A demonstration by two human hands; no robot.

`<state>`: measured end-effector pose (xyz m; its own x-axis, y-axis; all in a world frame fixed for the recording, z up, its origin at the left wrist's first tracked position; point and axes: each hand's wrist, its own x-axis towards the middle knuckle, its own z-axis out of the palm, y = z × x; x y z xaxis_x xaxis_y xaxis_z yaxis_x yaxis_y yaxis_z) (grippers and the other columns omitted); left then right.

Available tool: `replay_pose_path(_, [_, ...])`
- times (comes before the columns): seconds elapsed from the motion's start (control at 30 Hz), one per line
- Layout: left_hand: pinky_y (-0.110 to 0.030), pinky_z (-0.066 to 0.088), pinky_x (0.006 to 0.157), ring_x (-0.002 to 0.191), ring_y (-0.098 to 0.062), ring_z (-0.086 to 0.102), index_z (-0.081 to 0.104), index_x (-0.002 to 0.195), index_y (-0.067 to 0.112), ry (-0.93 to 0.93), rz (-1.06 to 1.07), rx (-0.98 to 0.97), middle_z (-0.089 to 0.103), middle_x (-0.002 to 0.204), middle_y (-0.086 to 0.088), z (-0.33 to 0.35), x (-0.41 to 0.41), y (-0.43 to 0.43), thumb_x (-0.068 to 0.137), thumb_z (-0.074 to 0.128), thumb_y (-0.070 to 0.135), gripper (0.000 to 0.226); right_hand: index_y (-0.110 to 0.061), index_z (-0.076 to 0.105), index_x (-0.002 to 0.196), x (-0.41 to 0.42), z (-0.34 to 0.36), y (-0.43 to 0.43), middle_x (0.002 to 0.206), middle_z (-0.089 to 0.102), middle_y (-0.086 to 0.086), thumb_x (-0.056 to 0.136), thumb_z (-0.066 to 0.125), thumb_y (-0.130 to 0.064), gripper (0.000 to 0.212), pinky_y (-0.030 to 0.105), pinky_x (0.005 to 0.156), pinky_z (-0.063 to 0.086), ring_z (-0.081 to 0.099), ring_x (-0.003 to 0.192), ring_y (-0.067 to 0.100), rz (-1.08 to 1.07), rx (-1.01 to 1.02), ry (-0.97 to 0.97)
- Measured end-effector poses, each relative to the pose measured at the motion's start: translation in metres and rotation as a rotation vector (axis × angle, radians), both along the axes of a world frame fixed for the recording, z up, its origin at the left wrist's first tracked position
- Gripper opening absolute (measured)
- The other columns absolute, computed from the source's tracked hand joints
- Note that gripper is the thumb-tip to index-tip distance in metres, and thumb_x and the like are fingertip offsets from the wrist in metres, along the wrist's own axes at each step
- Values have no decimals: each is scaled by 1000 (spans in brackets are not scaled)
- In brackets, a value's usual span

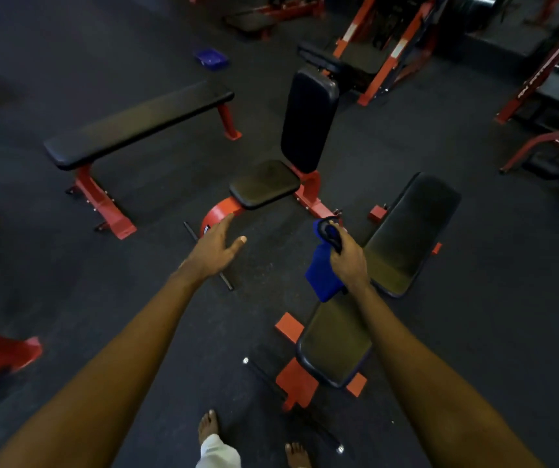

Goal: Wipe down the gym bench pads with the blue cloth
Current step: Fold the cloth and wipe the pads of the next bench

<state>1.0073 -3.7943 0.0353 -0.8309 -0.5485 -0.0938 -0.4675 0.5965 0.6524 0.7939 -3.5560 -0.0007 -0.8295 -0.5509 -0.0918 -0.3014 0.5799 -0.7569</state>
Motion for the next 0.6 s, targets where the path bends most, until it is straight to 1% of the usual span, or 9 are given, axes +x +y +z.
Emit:
replay_pose_path(0.1, [-35, 27, 120, 147, -31, 39, 28, 159, 6, 34, -51, -47, 38, 160, -18, 17, -1, -46, 101, 61, 34, 72, -19, 45, 151, 8, 22, -47, 144, 57, 13, 93, 50, 1, 61, 44, 106, 43, 54, 130, 35, -61, -30, 53])
replay_pose_path(0.2, [-42, 31, 121, 145, -32, 40, 28, 160, 9, 3, -58, -23, 39, 158, -18, 30, -1, -96, 93, 56, 47, 82, -19, 44, 152, 11, 37, -88, 144, 57, 13, 94, 52, -1, 61, 40, 107, 42, 54, 131, 33, -114, -58, 76])
replay_pose_path(0.27, [-45, 33, 120, 144, -34, 41, 27, 160, 11, -16, -87, -40, 39, 158, -19, 35, -6, -126, 91, 56, 49, 84, -24, 43, 152, 5, 38, -109, 141, 60, 12, 95, 53, -6, 61, 42, 104, 44, 57, 127, 32, -151, -76, 74])
replay_pose_path(0.37, [-43, 31, 121, 146, -32, 38, 27, 160, 11, 19, -104, -60, 37, 160, -17, 40, -26, -164, 98, 62, 37, 76, -30, 41, 151, -11, 41, -138, 137, 61, 10, 96, 53, -13, 60, 49, 104, 48, 60, 123, 31, -171, -70, 68])
replay_pose_path(0.43, [-41, 32, 121, 146, -31, 38, 28, 160, 12, 45, -118, -69, 37, 160, -16, 44, -44, -185, 99, 62, 35, 74, -33, 41, 150, -23, 42, -156, 137, 61, 8, 96, 54, -14, 59, 49, 105, 47, 59, 123, 29, -193, -63, 55])
replay_pose_path(0.53, [-43, 37, 117, 140, -29, 46, 28, 160, 14, 55, -160, -58, 38, 159, -15, 45, -76, -213, 99, 62, 36, 73, -32, 40, 151, -42, 42, -183, 138, 60, 8, 97, 55, -13, 59, 48, 105, 45, 58, 125, 28, -215, -71, 57])
replay_pose_path(0.6, [-44, 35, 119, 144, -29, 42, 28, 160, 14, 57, -205, -65, 38, 160, -15, 47, -103, -237, 98, 61, 40, 75, -31, 40, 152, -63, 39, -202, 137, 61, 8, 97, 55, -13, 59, 48, 105, 46, 59, 124, 28, -233, -81, 61])
